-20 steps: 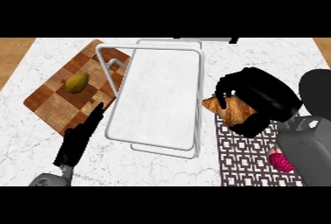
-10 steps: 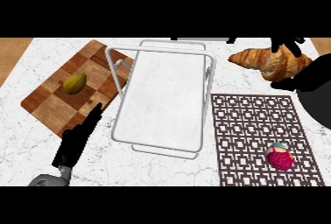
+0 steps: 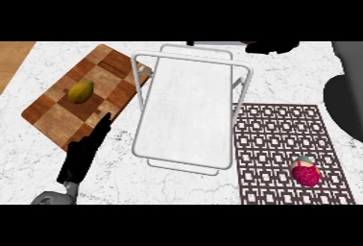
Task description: Pick the croissant from the placemat and place it in the tiered shelf
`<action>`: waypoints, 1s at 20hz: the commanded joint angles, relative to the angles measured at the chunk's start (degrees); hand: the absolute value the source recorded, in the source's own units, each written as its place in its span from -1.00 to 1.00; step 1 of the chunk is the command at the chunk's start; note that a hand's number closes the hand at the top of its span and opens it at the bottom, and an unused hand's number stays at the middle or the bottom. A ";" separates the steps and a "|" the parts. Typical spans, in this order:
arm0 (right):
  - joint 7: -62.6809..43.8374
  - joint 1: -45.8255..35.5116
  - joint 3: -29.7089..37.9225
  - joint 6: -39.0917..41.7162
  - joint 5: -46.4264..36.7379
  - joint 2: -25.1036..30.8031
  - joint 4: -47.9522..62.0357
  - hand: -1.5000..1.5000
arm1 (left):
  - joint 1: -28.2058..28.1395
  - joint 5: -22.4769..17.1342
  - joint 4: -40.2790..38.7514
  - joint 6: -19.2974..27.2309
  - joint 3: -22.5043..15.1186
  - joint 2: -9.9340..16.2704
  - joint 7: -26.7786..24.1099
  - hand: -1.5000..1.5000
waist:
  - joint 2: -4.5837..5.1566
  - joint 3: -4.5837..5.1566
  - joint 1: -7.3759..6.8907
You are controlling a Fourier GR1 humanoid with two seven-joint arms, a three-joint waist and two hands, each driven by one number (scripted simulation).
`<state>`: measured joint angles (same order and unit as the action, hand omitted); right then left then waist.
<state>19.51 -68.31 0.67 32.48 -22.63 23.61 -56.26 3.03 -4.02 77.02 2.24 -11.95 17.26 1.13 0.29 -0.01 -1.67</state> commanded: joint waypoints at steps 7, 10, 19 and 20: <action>-0.62 -10.44 -6.12 -7.39 -7.96 -12.15 9.63 1.00 | 0.18 1.63 2.73 0.22 0.47 -0.37 2.63 0.00 | -0.09 0.04 0.07; 6.17 -9.27 -7.59 -10.71 -10.80 -13.49 15.00 1.00 | -0.71 1.98 -1.93 -0.61 0.33 -1.94 -1.06 0.00 | 0.21 0.07 0.06; 4.00 -10.04 -10.22 -7.13 -11.60 -20.93 21.12 1.00 | -1.12 2.04 -0.72 -1.98 1.18 -1.12 -0.74 0.00 | 0.26 0.09 -0.23; 1.72 -10.85 -7.08 -3.17 -7.29 -22.46 21.84 1.00 | -1.29 2.05 0.35 -1.33 0.58 -1.98 0.31 0.00 | 0.03 0.07 -0.24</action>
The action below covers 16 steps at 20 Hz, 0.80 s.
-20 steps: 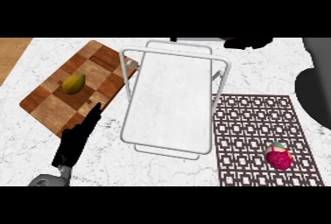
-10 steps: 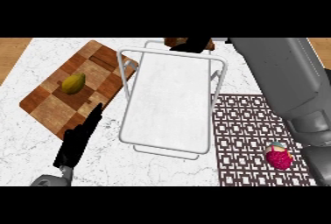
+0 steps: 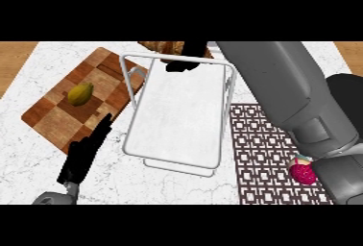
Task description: Pick the croissant from the placemat and place it in the tiered shelf
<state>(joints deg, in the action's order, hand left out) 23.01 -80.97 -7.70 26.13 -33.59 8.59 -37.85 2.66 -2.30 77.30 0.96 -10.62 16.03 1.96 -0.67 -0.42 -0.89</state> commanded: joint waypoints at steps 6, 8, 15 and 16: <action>-9.99 3.43 9.44 15.19 18.48 -8.23 13.31 -1.00 | 0.88 0.13 -1.21 -0.42 -0.40 -0.91 -0.67 0.00 | 1.27 0.61 -2.32; -11.37 3.67 12.62 16.33 22.01 -8.26 15.06 -1.00 | 0.69 -0.15 -0.71 -0.64 0.24 -0.18 -0.37 0.00 | 1.09 0.50 -1.83; -18.32 -1.94 23.86 4.37 32.86 -8.39 17.39 -1.00 | -0.91 0.36 -0.32 -0.71 -0.27 -0.48 -0.80 0.00 | 0.89 0.47 -1.01; -18.36 -1.33 23.84 1.88 33.10 -8.42 16.61 -1.00 | -2.40 -1.12 3.01 -1.67 0.78 1.00 0.55 0.00 | 0.52 0.41 -1.11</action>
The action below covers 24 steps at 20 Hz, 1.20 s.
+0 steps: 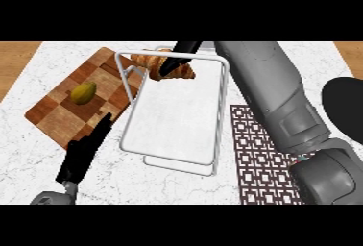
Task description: Pick the croissant from the placemat and place it in the tiered shelf
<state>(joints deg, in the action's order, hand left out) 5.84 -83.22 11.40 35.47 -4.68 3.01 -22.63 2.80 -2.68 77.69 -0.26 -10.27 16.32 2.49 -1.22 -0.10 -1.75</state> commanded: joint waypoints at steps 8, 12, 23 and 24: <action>-2.44 1.06 11.82 -15.96 6.08 12.01 5.97 -1.00 | 1.05 0.83 1.45 0.36 -0.19 -0.64 1.20 0.00 | 2.63 0.12 -0.96; -2.24 0.93 11.60 -11.78 4.71 20.47 8.18 -1.00 | 0.08 1.69 2.98 0.23 -1.25 -0.68 1.28 0.00 | 3.25 0.07 -2.60; 7.62 6.02 10.76 1.96 2.84 30.50 9.39 -1.00 | 2.86 1.80 2.05 -0.62 -1.34 -1.40 0.68 0.00 | 4.68 -0.14 -5.14; 8.85 6.61 10.34 3.38 2.42 30.71 9.29 -1.00 | 2.76 1.98 1.22 -1.09 -1.52 -1.27 -0.06 0.00 | 4.64 -0.12 -4.88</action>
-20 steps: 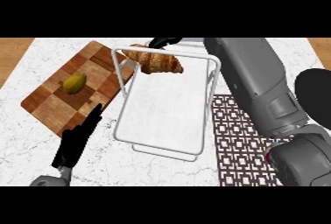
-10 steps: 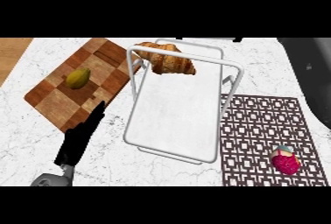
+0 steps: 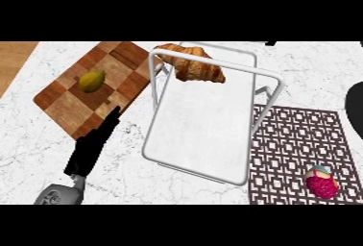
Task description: Pick the croissant from the placemat and place it in the tiered shelf
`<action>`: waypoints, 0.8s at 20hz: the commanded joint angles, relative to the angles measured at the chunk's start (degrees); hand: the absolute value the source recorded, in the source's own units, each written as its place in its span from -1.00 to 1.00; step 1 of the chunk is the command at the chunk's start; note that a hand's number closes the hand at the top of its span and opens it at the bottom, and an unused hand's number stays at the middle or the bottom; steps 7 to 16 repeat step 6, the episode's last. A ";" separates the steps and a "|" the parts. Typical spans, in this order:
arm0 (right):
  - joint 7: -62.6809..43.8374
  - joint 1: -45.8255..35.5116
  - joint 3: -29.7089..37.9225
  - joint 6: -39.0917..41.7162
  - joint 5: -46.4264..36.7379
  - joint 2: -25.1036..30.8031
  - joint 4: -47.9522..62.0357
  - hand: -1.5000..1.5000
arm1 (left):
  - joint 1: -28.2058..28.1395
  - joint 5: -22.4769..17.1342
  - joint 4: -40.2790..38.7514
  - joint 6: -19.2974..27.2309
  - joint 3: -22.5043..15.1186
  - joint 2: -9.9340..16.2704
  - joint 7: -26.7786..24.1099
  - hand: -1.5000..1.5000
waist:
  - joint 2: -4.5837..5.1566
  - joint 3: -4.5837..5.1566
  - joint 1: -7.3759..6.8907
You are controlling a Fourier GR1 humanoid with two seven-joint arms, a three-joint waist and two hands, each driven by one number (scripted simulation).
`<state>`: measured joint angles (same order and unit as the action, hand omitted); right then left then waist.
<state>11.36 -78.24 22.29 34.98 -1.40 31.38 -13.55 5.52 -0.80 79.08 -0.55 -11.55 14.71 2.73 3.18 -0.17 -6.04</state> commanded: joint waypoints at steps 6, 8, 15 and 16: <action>5.77 2.37 -2.45 7.20 -3.50 5.97 0.70 -1.00 | 1.33 0.60 -2.32 -0.39 -0.78 -1.32 -1.03 0.00 | 0.64 -0.01 -0.49; 5.77 2.37 -2.45 7.20 -3.50 5.97 0.70 -1.00 | 1.33 0.60 -2.32 -0.39 -0.78 -1.32 -1.03 0.00 | 0.64 -0.01 -0.49; 5.77 2.37 -2.45 7.20 -3.50 5.97 0.70 -1.00 | 1.33 0.60 -2.32 -0.39 -0.78 -1.32 -1.03 0.00 | 0.64 -0.01 -0.49; 5.77 2.37 -2.45 7.20 -3.50 5.97 0.70 -1.00 | 1.33 0.60 -2.32 -0.39 -0.78 -1.32 -1.03 0.00 | 0.64 -0.01 -0.49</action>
